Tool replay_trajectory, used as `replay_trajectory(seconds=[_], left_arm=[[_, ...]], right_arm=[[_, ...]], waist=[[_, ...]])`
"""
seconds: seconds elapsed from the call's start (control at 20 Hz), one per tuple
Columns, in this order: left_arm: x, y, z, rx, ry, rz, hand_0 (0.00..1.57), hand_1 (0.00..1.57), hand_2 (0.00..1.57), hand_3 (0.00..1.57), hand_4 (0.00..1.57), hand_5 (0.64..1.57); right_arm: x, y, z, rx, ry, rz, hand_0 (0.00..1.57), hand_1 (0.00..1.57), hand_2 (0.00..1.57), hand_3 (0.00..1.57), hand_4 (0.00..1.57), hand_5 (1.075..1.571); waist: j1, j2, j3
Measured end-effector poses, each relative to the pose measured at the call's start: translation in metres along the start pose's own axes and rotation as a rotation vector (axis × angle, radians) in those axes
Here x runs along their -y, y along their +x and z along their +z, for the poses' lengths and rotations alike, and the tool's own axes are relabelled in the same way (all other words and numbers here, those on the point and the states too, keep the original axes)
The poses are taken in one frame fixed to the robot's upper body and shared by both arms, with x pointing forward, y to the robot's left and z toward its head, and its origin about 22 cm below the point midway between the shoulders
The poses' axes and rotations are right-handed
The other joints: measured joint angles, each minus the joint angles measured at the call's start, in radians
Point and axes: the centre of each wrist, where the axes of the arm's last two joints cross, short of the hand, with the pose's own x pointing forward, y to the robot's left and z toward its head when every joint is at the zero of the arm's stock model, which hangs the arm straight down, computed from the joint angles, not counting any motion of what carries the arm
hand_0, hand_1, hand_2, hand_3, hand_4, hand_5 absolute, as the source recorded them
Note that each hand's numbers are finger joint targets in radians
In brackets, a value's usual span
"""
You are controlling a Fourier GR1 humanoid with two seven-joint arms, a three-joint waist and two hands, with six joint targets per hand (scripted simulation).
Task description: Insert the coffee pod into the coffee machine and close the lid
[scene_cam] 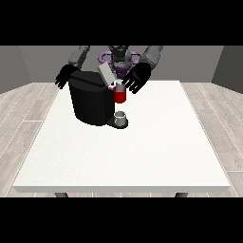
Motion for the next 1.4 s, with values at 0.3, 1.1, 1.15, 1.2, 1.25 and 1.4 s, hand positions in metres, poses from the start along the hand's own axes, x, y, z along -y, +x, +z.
replay_trajectory(seconds=[0.3,1.1,1.15,1.2,1.25,1.4], left_arm=[[0.002,0.007,-0.003,0.006,-0.020,-0.026,1.06,1.06,1.11,0.94,0.39,1.571],[-0.008,-0.007,0.004,0.038,-0.049,-0.123,0.00,0.00,0.00,0.00,0.00,1.571],[-0.009,-0.009,0.005,0.033,-0.056,-0.130,0.00,0.00,0.00,0.00,0.00,1.571],[-0.004,-0.008,0.004,0.028,-0.067,-0.136,0.00,0.00,0.00,0.00,0.00,1.571],[-0.003,-0.009,0.004,0.026,-0.079,-0.142,0.00,0.00,0.00,0.00,0.00,1.571],[0.004,-0.006,0.003,0.019,-0.095,-0.145,0.00,0.00,0.00,0.00,0.00,1.571]], right_arm=[[0.002,0.002,-0.005,0.002,-0.004,0.001,0.00,0.00,0.00,0.00,0.46,1.571],[0.003,0.004,-0.002,0.008,-0.006,0.010,0.00,0.00,0.00,0.00,0.34,1.571],[0.003,0.003,0.000,0.002,0.003,0.008,0.00,0.00,0.00,0.00,0.39,1.571],[0.002,-0.003,0.004,-0.008,0.003,0.011,0.00,0.00,0.00,0.00,0.38,1.571],[0.005,-0.004,0.003,-0.007,-0.002,0.011,0.00,0.00,0.00,0.00,0.38,1.571],[0.006,-0.007,0.005,-0.007,-0.014,0.016,0.00,0.00,0.00,0.00,0.41,1.571]], waist=[[0.007,-0.003,-0.0008],[0.000,0.009,0.0011],[-0.005,0.007,0.0007],[-0.002,-0.004,0.0005],[0.003,-0.007,0.0005],[0.011,-0.024,-0.0003]])
